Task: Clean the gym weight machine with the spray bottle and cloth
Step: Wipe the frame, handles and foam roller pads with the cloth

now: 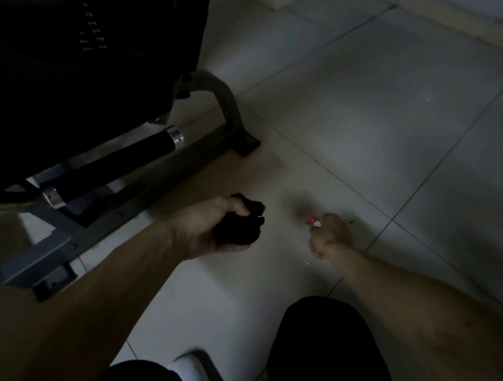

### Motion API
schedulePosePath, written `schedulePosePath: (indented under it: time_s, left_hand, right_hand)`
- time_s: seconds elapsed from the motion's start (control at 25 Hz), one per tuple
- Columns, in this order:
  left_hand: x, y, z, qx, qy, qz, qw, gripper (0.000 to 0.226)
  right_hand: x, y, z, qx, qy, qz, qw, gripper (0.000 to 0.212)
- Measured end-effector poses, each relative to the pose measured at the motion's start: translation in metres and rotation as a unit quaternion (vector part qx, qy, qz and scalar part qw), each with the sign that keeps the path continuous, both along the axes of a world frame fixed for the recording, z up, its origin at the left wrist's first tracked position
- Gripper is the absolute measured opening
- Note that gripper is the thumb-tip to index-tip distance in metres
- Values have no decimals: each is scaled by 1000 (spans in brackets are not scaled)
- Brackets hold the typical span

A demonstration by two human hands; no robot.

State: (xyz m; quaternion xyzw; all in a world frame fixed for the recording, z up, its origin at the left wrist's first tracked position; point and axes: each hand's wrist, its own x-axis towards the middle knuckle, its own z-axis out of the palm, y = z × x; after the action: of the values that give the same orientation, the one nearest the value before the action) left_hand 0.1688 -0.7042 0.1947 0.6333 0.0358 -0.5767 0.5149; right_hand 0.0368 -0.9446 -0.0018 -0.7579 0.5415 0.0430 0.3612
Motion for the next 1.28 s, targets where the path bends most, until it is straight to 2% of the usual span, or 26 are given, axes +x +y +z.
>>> schedulePosePath:
  time_s: [0.08,0.16,0.2,0.24,0.32,0.36,0.4,0.48,0.56,0.72,0.8,0.88,0.96,1.04,1.16,1.2,1.28]
  left_hand:
    - [1,-8,5,-4,0,-5,1000,23]
    - [3,-12,19,-17,2,15,1000,28]
    - [5,-13,26,-25,-5,30,999,31]
    - [8,-14,31,-28,-16,49,998,34]
    - [11,-10,43,-36,-25,106,993,41]
    - [12,-4,52,-47,-25,136,989,43]
    - [14,3,62,-71,-21,155,985,41]
    - [16,26,83,-138,0,184,973,37]
    - [16,55,97,-169,5,205,964,39]
    - [19,132,85,-63,-138,230,961,33]
    - [16,164,79,-22,-138,287,948,27]
    - [12,182,78,-26,-120,346,930,26]
    - [14,185,79,-54,-137,415,898,22]
    - [21,179,79,-61,-153,466,869,17]
    - [27,168,71,-55,-152,481,862,15]
    - [29,166,67,-52,-155,477,863,17]
    - [35,166,60,-43,-174,463,868,19]
  right_hand:
    - [-3,-3,23,21,12,5,1000,22]
    - [5,-1,58,9,20,25,999,36]
    - [15,7,84,-10,-25,35,999,43]
    - [27,20,110,-4,-114,47,992,47]
    - [48,58,163,55,-324,94,940,46]
    - [56,81,186,69,-387,136,909,44]
    - [61,103,204,71,-411,197,887,44]
    - [73,141,223,46,-397,310,863,57]
    - [82,164,224,16,-394,348,851,66]
    - [113,203,241,-36,-465,362,807,51]
    - [133,230,251,-59,-497,397,770,49]
    - [141,257,246,-160,-487,469,719,38]
    - [145,270,227,-304,-451,490,681,30]
    - [146,268,211,-378,-425,474,672,29]
    - [150,239,209,-412,-400,495,652,37]
    - [151,220,209,-415,-392,487,661,40]
    - [152,180,211,-388,-389,449,705,36]
